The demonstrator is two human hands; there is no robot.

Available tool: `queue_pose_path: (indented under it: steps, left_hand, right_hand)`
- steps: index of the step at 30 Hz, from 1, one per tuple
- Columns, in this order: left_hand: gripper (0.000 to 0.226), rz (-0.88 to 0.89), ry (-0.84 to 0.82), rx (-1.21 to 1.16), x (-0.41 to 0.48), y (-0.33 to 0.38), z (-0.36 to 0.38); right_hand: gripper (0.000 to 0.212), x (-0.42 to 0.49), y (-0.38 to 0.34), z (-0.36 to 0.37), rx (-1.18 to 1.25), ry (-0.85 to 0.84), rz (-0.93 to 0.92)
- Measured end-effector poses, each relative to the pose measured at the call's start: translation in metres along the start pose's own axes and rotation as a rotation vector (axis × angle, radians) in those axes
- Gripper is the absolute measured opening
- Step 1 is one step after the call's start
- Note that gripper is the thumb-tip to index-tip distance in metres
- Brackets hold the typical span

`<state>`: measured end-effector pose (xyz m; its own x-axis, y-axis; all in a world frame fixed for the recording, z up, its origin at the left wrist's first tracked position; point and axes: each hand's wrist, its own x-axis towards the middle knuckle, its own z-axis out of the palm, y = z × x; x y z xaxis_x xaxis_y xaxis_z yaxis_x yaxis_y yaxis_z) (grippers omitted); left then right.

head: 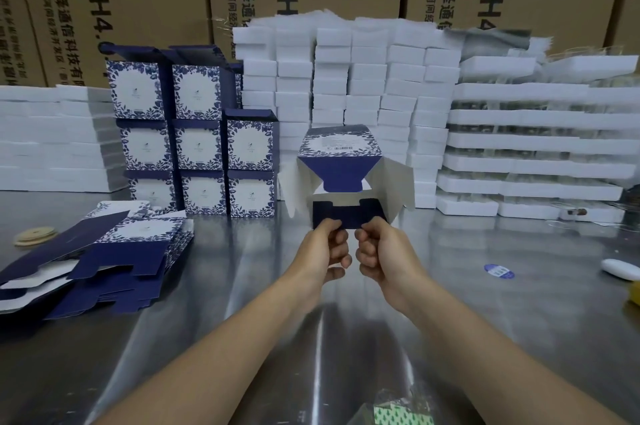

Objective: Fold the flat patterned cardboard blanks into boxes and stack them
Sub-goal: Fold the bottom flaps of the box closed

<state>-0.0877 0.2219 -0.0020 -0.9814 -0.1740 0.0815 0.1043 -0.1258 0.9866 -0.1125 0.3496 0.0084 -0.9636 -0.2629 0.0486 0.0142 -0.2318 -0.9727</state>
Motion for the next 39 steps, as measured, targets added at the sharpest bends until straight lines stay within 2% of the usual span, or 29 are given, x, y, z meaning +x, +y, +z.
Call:
queue_pose_path:
  steps: [4,13,20,32,39]
  left_hand:
    - [0.04,0.045,0.018,-0.002,0.001,0.001,0.002]
    - [0.041,-0.031,0.074,-0.038,0.004,0.0,0.0]
    - [0.036,-0.023,0.14,0.014,0.001,0.005,0.001]
    - [0.033,-0.053,0.223,0.012,0.005,0.005,-0.002]
    - [0.041,-0.052,0.183,-0.002,0.005,0.002,-0.006]
  right_hand:
    - [0.03,-0.001,-0.001,0.001,-0.007,-0.015,0.016]
    - [0.033,0.003,0.002,0.001,-0.001,0.084,0.016]
    - [0.026,0.008,0.0,-0.007,-0.042,0.086,0.056]
    - [0.025,0.01,0.0,-0.01,-0.045,0.157,-0.006]
    - [0.025,0.011,0.001,-0.01,-0.08,0.146,-0.033]
